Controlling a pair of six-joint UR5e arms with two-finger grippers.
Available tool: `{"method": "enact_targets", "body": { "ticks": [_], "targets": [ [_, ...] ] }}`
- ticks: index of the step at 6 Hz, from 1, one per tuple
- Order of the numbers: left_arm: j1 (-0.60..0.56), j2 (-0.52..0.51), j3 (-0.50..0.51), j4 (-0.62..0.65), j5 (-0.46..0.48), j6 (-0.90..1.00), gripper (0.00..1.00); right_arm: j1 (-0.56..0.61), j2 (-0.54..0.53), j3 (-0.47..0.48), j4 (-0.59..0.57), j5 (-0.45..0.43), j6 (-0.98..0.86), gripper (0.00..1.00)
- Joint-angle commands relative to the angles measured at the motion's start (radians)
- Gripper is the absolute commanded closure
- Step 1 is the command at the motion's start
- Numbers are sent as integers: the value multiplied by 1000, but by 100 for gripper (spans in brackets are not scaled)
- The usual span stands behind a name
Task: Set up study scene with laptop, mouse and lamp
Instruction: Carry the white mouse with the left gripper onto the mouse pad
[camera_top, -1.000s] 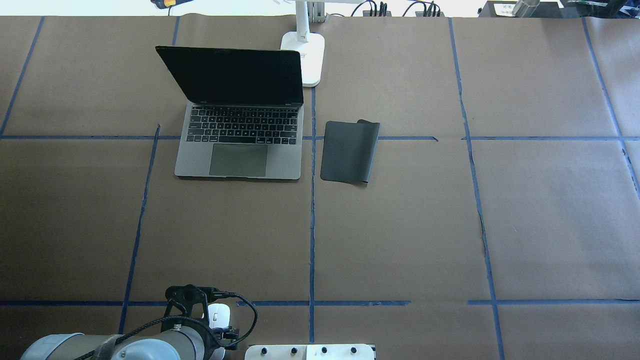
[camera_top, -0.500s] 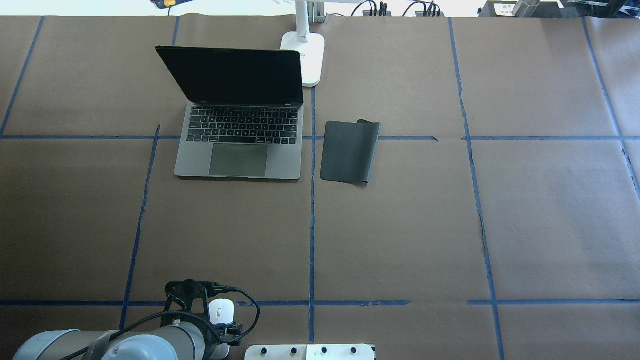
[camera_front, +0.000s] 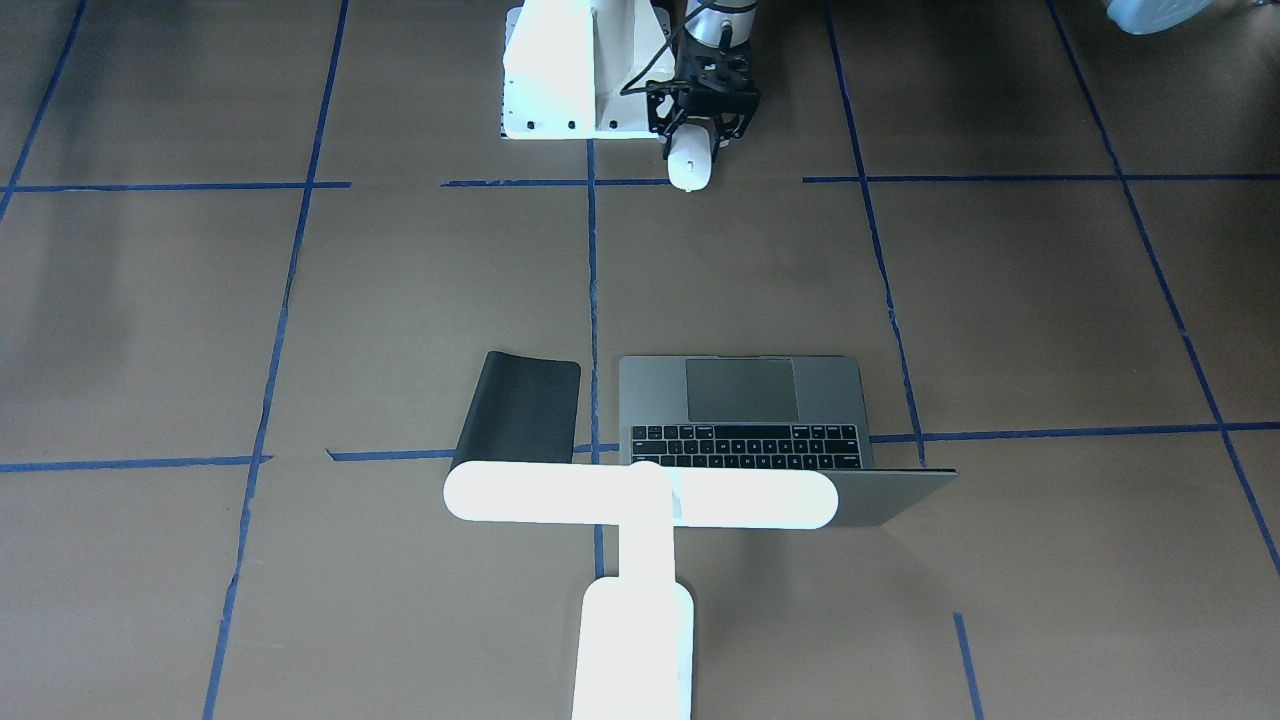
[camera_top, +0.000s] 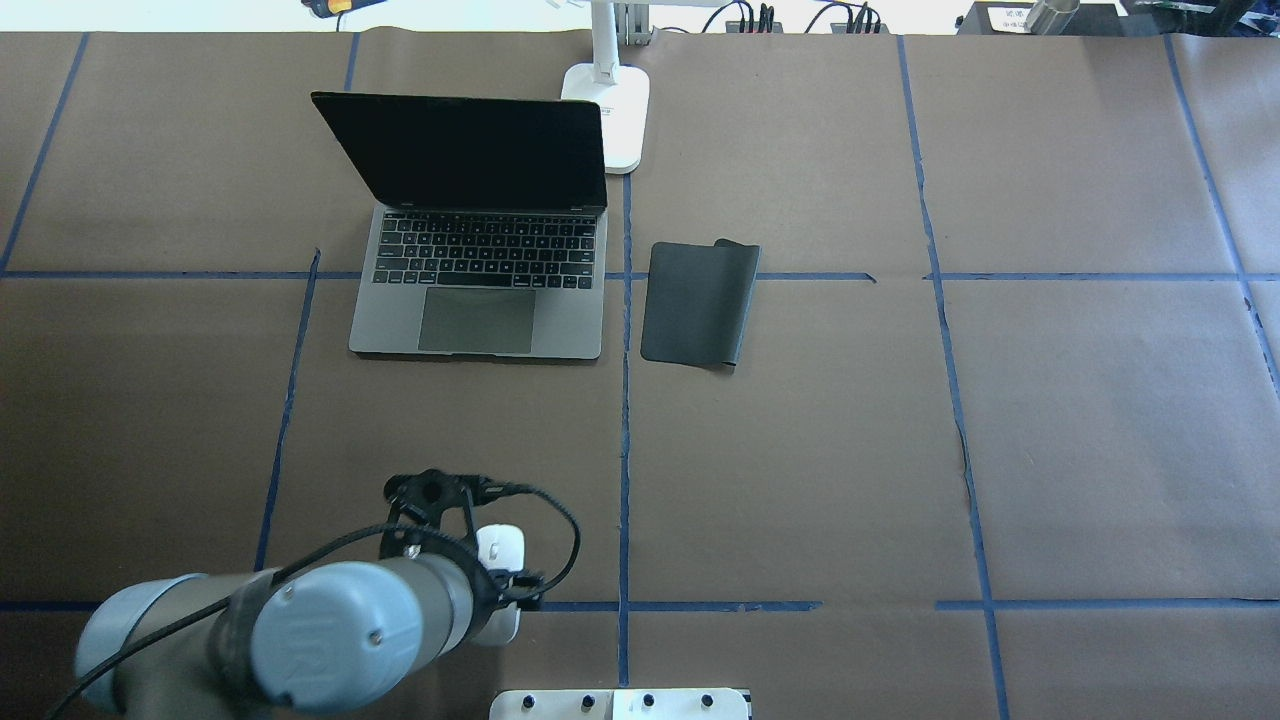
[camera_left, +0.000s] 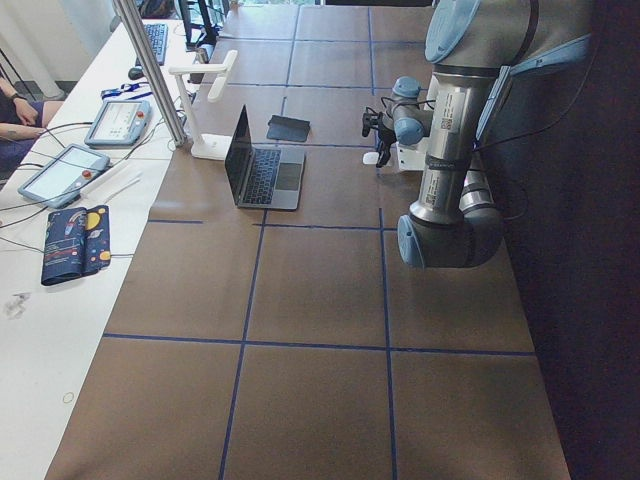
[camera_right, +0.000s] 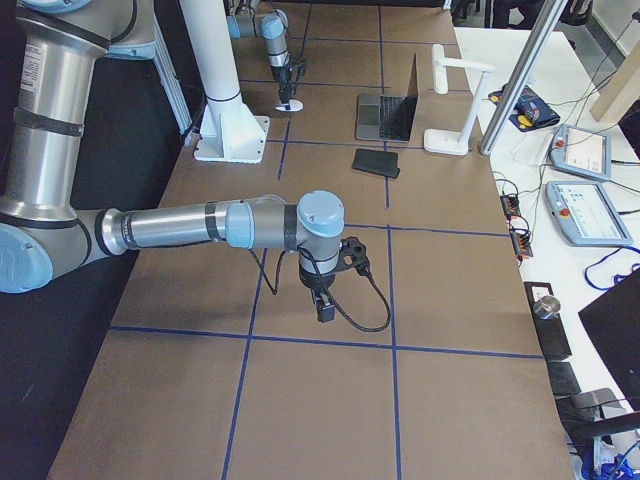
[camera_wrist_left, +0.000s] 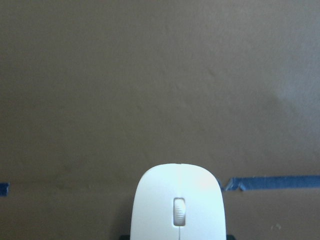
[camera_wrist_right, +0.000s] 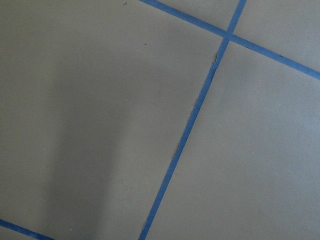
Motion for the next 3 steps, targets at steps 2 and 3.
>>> {"method": "enact_targets", "body": {
  "ticks": [2,3],
  "targets": [
    [-169,-363,352,13,-67,11,84,0,-6,-11,-1,3,2,0],
    [-217,-480,506,1,-84,48,84,0,-4,-17,-1,3,2,0]
  ]
}}
